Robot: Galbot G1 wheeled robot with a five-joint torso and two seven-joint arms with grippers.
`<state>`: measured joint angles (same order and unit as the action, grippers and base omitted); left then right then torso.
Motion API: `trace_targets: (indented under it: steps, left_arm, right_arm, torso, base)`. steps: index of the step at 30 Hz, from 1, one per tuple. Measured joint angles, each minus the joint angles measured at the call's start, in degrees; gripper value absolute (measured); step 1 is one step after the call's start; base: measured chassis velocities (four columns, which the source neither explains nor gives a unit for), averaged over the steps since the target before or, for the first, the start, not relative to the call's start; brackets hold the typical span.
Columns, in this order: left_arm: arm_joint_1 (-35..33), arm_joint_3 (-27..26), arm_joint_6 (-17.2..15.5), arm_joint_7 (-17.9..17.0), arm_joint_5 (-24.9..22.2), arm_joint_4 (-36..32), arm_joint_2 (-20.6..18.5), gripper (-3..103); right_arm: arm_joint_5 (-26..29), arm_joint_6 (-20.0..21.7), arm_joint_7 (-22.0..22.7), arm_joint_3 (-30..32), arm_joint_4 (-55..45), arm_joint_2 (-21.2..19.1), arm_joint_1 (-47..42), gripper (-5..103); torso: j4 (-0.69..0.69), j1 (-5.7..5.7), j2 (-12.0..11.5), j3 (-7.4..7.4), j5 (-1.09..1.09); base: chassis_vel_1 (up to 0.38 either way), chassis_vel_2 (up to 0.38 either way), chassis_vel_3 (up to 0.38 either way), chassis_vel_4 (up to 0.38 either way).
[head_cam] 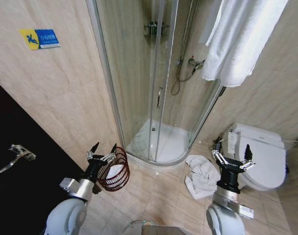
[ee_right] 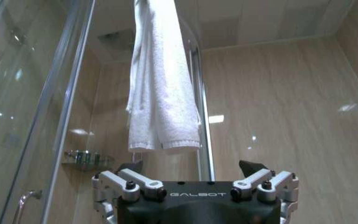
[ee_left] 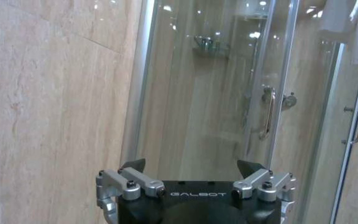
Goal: Discard the used towel into the hamper.
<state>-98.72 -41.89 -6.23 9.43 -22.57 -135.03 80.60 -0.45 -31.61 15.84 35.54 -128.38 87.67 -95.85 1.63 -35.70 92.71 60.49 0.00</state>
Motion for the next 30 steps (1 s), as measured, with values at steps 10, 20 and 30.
trace_targets:
  steps: [10, 20, 30]
  left_arm:
    - [0.1, 0.5, 0.1, -0.2, 0.6, 0.1, -0.4, 99]
    - [0.1, 0.5, 0.1, -0.2, 0.6, 0.2, -0.4, 99]
    - [0.1, 0.5, 0.1, -0.2, 0.6, 0.2, -0.4, 99]
  right_arm:
    - [0.4, 1.2, -0.7, -0.1, -2.0, -0.2, -0.5, 100]
    - [2.0, 3.7, -1.5, 0.2, -5.6, -1.3, -1.0, 100]
    - [3.6, 5.0, -2.5, 0.7, -7.5, -2.5, -2.0, 100]
  torso:
    - [0.0, 0.0, 0.0, 0.0, 0.0]
    - [0.0, 0.0, 0.0, 0.0, 0.0]
    - [0.0, 0.0, 0.0, 0.0, 0.0]
  base:
    - [0.0, 0.0, 0.0, 0.0]
    - [0.0, 0.0, 0.0, 0.0]
    - [0.0, 0.0, 0.0, 0.0]
